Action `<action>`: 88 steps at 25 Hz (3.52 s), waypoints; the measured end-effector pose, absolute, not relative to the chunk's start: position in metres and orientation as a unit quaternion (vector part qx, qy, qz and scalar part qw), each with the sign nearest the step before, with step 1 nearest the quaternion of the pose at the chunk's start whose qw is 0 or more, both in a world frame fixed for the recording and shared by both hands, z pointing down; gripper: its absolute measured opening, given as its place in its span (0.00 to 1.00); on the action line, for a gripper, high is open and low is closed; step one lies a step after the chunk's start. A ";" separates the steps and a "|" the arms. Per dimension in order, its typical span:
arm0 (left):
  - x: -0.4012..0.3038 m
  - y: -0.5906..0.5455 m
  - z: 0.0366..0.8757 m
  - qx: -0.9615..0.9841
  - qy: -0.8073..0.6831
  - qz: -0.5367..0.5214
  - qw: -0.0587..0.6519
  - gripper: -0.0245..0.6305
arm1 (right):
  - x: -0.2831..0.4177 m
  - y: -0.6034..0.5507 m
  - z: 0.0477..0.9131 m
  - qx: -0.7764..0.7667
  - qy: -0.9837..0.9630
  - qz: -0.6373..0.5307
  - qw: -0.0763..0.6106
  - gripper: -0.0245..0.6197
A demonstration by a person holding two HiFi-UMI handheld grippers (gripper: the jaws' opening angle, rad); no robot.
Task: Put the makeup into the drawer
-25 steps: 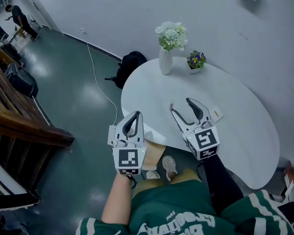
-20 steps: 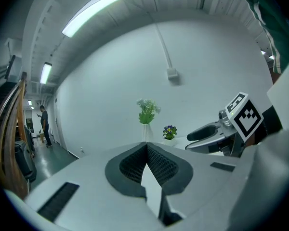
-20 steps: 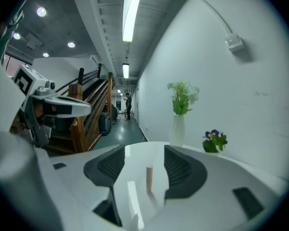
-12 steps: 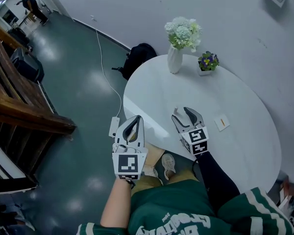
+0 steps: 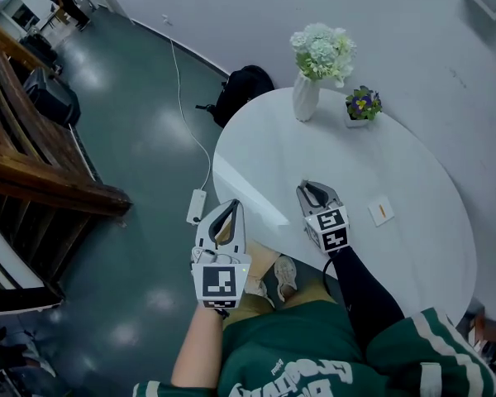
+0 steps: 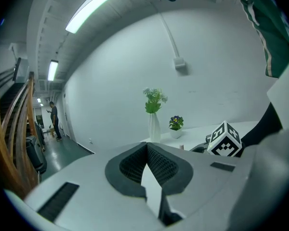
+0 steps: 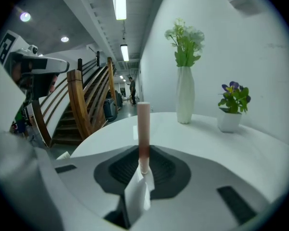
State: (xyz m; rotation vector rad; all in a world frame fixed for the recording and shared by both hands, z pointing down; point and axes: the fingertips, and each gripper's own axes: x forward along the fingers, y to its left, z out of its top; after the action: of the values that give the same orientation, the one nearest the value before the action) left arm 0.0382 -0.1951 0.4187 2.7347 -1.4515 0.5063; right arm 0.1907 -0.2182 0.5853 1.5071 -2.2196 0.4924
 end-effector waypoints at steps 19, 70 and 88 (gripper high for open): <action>0.033 -0.204 0.379 0.861 -0.492 0.126 -0.022 0.04 | 0.199 -0.215 0.450 0.555 -0.812 0.083 0.163 0.15; -0.192 -0.151 0.457 0.811 -0.567 0.126 0.077 0.04 | -0.087 -0.078 0.735 0.209 -0.812 0.258 0.480 0.15; -0.219 -0.134 0.500 0.800 -0.569 0.152 0.114 0.04 | -0.062 -0.046 0.850 0.156 -0.725 0.288 0.606 0.15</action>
State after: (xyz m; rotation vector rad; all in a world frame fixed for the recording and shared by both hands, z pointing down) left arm -0.2189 -0.1338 0.5004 2.3452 -1.6693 0.4462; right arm -0.0619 -0.0461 0.8503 0.3613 -1.6760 0.6654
